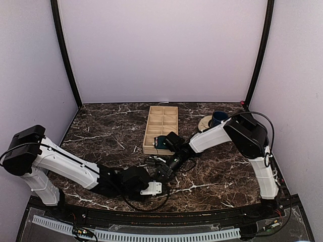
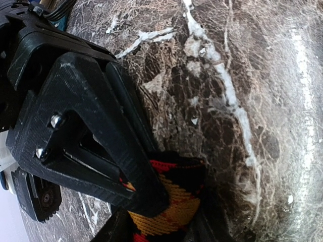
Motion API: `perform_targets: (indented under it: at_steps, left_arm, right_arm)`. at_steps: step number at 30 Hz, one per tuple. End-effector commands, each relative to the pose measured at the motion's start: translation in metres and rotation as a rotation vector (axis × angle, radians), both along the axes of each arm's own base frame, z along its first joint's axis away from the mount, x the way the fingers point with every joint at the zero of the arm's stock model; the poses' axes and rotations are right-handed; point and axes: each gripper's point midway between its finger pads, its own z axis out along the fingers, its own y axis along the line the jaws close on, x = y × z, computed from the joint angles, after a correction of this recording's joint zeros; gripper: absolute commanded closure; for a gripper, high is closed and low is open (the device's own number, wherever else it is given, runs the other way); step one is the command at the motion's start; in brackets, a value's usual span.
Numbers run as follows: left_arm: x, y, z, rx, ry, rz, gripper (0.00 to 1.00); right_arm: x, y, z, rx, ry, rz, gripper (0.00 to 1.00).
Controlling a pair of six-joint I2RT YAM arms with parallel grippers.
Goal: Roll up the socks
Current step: Pick up the sock from the center of the board.
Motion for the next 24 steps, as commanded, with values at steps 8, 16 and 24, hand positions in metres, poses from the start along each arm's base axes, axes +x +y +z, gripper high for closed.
perform_targets:
  at_steps: [8, 16, 24]
  left_arm:
    - [0.002, 0.011, -0.026, 0.082, 0.081, 0.029, 0.59]
    - [-0.004, 0.018, -0.045, 0.136, 0.161, 0.056, 0.62]
    - [-0.010, 0.024, -0.064, 0.185, 0.279, 0.091, 0.77]
  right_arm:
    - [-0.010, -0.014, -0.033, -0.117, 0.053, -0.004, 0.88]
    - [-0.011, -0.015, -0.034, -0.116, 0.070, -0.002, 0.87]
    - [-0.011, -0.015, -0.034, -0.115, 0.079, -0.001, 0.83]
